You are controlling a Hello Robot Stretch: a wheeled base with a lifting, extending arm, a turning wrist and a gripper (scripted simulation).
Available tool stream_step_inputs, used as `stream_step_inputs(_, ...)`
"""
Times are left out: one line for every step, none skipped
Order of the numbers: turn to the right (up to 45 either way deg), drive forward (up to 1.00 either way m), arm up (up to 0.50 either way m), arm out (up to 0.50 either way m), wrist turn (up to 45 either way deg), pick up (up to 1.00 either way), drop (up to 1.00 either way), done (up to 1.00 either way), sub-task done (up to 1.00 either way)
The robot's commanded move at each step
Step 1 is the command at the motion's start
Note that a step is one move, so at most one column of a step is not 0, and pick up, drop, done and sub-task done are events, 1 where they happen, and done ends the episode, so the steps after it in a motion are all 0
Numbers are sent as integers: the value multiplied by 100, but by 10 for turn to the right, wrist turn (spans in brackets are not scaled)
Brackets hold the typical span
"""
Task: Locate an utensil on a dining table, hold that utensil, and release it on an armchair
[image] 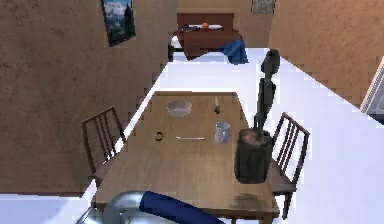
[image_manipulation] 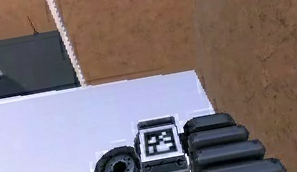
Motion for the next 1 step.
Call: stream_step_inputs(30, 0, 0, 0, 0, 0, 0, 0, 0)
